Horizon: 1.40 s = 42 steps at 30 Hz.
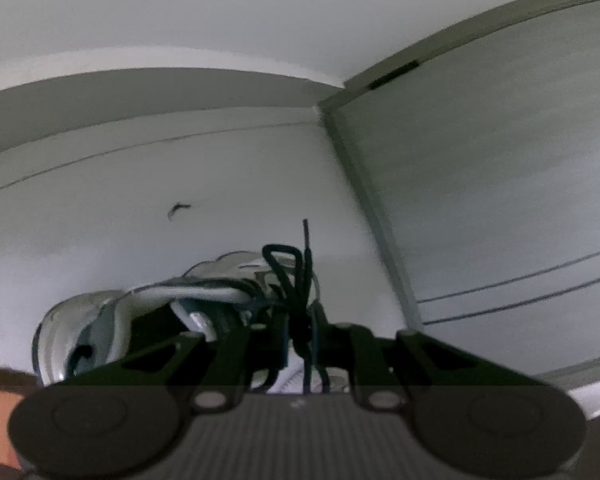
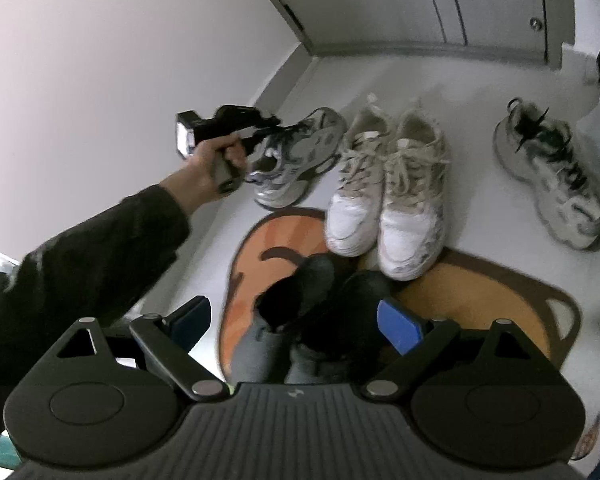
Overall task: Organize scattered shoes
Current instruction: 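Carry the grey sneaker with the left tool toward the right tool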
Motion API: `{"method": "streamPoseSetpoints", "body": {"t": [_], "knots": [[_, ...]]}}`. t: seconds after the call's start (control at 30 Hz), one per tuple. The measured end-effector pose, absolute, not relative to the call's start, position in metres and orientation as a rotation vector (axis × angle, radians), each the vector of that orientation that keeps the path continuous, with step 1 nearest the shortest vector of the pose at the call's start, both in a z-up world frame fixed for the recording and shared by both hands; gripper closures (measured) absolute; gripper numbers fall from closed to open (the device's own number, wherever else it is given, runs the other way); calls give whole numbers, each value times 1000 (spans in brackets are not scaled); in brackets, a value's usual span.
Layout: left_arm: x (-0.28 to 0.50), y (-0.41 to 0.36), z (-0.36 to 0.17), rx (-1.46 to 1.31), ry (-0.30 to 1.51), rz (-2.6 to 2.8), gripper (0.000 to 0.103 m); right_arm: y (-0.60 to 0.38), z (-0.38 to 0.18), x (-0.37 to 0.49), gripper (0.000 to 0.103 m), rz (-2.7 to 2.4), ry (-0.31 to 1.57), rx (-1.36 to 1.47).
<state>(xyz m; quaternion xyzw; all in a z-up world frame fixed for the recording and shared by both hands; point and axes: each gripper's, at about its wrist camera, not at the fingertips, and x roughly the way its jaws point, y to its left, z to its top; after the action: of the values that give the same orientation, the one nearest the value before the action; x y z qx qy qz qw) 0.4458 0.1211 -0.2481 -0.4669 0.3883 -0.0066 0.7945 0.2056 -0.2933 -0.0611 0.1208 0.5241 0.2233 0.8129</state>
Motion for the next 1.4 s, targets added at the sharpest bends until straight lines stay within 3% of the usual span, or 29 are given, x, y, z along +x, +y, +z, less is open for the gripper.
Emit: {"method": "streamPoseSetpoints", "body": {"t": [0.67, 1.4], "knots": [[377, 151, -270, -1138, 655, -165, 93, -265, -72, 190, 9, 462, 1050, 10], [290, 157, -185, -962, 673, -403, 93, -227, -103, 178, 9, 550, 945, -217]]}}
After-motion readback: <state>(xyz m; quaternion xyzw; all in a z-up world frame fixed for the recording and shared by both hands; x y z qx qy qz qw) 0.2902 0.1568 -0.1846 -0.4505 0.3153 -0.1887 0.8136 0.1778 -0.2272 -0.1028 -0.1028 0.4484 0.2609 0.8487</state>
